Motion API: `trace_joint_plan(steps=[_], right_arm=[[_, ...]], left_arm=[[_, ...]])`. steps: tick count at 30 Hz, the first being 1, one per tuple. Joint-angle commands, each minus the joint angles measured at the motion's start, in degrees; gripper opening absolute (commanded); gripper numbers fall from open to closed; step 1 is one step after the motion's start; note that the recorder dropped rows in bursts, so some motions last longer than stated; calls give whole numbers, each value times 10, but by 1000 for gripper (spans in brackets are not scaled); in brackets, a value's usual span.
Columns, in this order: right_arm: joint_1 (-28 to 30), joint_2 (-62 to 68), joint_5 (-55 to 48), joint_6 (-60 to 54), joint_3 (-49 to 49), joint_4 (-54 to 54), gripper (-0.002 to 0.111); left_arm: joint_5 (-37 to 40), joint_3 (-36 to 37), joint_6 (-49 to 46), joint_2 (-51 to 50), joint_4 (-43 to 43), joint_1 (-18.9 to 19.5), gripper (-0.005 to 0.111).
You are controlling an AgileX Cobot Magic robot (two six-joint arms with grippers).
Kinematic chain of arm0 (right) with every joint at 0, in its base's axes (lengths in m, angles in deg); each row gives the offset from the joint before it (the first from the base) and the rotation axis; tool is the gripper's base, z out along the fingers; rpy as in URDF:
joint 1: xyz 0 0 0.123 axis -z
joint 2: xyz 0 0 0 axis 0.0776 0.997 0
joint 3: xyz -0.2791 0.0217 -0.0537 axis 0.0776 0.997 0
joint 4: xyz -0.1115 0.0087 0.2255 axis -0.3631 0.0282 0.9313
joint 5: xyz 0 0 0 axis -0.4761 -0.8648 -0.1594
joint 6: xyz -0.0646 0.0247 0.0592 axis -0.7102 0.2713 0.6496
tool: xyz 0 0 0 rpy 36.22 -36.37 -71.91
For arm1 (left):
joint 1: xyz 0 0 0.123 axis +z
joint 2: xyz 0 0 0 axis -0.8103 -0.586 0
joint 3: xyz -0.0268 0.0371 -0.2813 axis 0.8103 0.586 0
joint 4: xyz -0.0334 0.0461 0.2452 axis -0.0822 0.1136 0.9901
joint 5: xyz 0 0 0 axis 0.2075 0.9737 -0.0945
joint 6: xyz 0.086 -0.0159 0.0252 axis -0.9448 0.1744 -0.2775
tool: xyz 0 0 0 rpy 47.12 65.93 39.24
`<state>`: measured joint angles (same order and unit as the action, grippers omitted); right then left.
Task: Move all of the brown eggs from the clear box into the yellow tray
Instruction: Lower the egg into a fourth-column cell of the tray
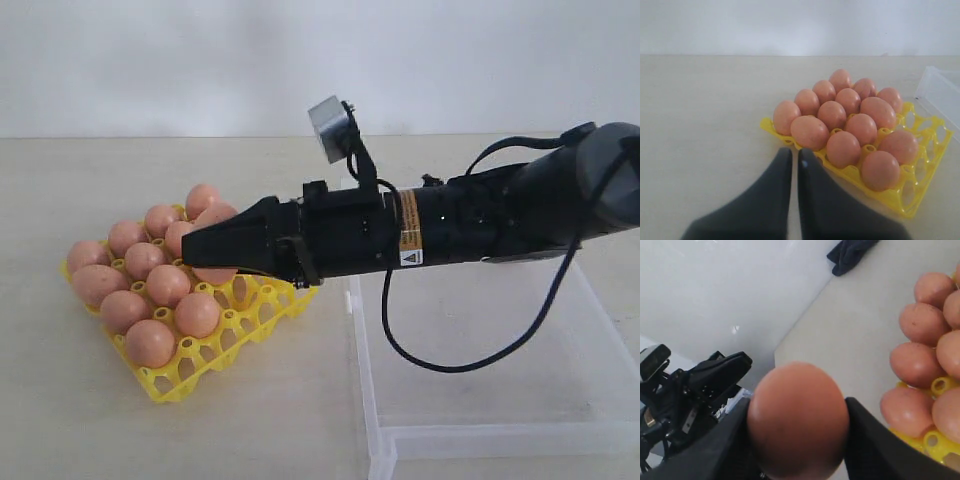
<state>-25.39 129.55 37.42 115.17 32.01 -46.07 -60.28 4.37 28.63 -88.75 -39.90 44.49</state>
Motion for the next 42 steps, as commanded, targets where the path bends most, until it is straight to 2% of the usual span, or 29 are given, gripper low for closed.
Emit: trace_joint_plan(steps=[1,6,9,15,18,33,42], right_arm=[[3,17,-26,7,-41,-10,0],[-3,17,-165,31,-90,-15,0],[-18,17,-262,67,-120,-66,0],[-48,17,-334,110,-152,-192,0],[-53,19,-378,110,-152,-199,0],[-53,94,-357,84,-152,-191,0],[-53,111,-351,-11,-152,-94,0]], left_arm=[[-2,1,1,2,-2,-3,4],[-2,1,1,2,-2,-3,4],[-2,1,1,2,-2,-3,4],[-2,1,1,2,-2,-3,4],[-2,1,1,2,-2,-3,4],[-2,1,1,2,-2,-3,4],[-2,1,1,2,-2,-3,4]])
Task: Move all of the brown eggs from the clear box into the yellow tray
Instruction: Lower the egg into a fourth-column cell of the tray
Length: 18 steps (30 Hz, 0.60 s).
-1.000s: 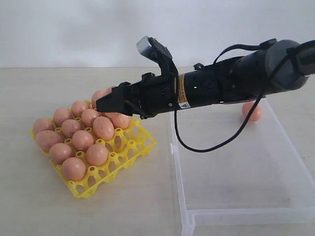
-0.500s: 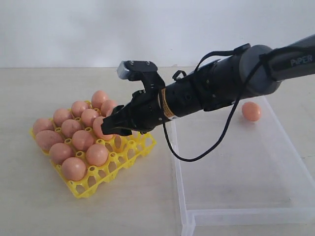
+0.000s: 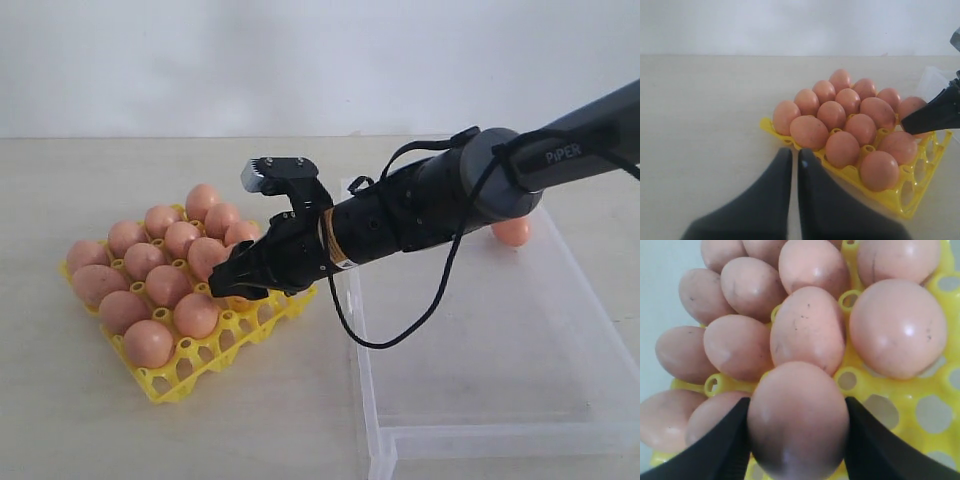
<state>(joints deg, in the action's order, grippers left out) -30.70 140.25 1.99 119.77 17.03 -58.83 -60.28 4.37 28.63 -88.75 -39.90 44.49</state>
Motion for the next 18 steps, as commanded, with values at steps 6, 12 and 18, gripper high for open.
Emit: trace_joint_plan(steps=[6,12,18], right_arm=[[0,4,6,-86,-3,33,0],[0,4,39,-92,-3,33,1],[0,4,35,-93,-3,33,35]], left_arm=[[-2,1,1,2,-2,-3,4],[-2,1,1,2,-2,-3,4],[-2,1,1,2,-2,-3,4]])
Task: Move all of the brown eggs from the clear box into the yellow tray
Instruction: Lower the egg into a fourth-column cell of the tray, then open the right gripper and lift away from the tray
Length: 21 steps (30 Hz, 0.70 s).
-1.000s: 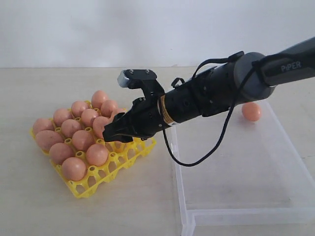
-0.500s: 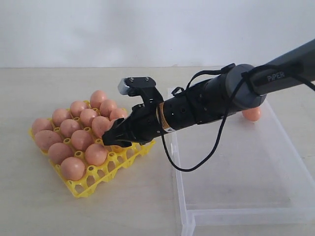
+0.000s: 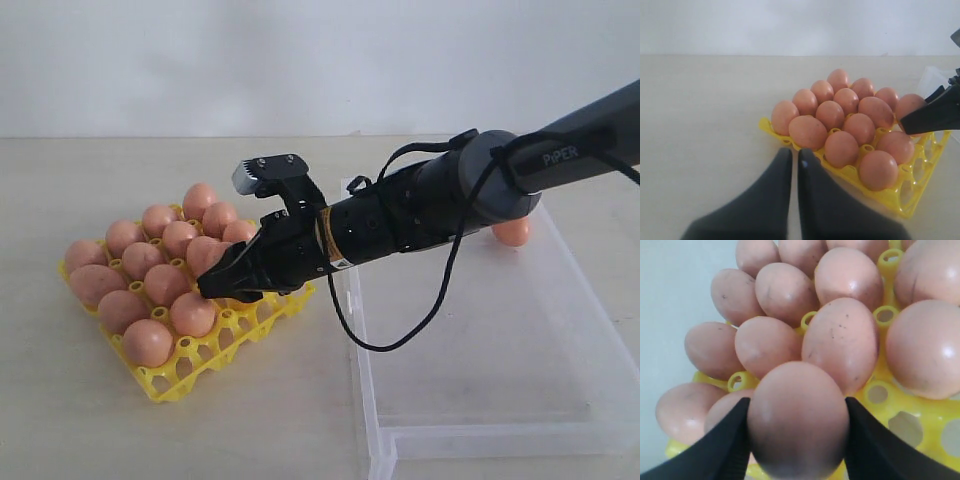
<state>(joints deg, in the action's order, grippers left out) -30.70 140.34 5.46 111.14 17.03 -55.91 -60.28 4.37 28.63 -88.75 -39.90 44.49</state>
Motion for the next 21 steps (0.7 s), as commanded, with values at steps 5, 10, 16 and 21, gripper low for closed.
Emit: trace_joint_plan(steps=[5,10,16,21], right_arm=[[0,3,-8,-7,-3,4,52],[0,3,-9,-7,-3,4,51],[0,-25,-7,-7,-3,1,51],[0,-106,-43,-10,-3,-50,51]], left_arm=[[-2,1,1,2,-2,-3,4],[-2,1,1,2,-2,-3,4],[-2,1,1,2,-2,-3,4],[-2,1,1,2,-2,-3,4]])
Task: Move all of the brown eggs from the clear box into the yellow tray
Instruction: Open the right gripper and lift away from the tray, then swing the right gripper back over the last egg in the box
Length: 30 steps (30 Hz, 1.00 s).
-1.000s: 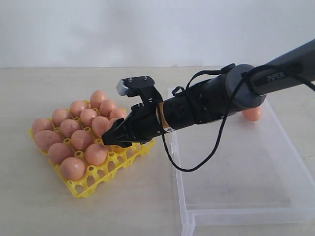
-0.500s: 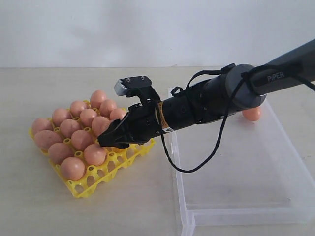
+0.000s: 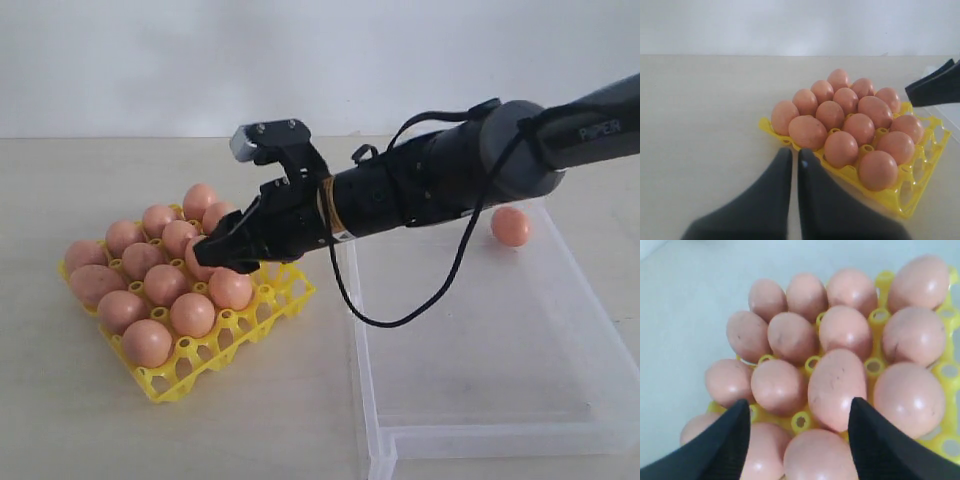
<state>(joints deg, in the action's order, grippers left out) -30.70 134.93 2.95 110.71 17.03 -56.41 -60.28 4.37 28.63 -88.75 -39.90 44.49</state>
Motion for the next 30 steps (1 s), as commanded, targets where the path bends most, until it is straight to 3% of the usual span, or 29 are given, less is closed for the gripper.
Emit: trace_joint_plan(steps=[1,5,20,26,30], right_arm=[[0,-61,-19,-5,-3,-60,51],[0,-105,-19,43,-3,-171,51],[53,-254,-54,29,6,-176,48],[52,-287,-222,-110,40,-176,20],[52,-281,-468,-129,56,-176,26]], left_arm=[[-2,1,1,2,-2,-3,4],[-2,1,1,2,-2,-3,4],[-2,1,1,2,-2,-3,4],[-2,1,1,2,-2,-3,4],[-2,1,1,2,-2,-3,4]])
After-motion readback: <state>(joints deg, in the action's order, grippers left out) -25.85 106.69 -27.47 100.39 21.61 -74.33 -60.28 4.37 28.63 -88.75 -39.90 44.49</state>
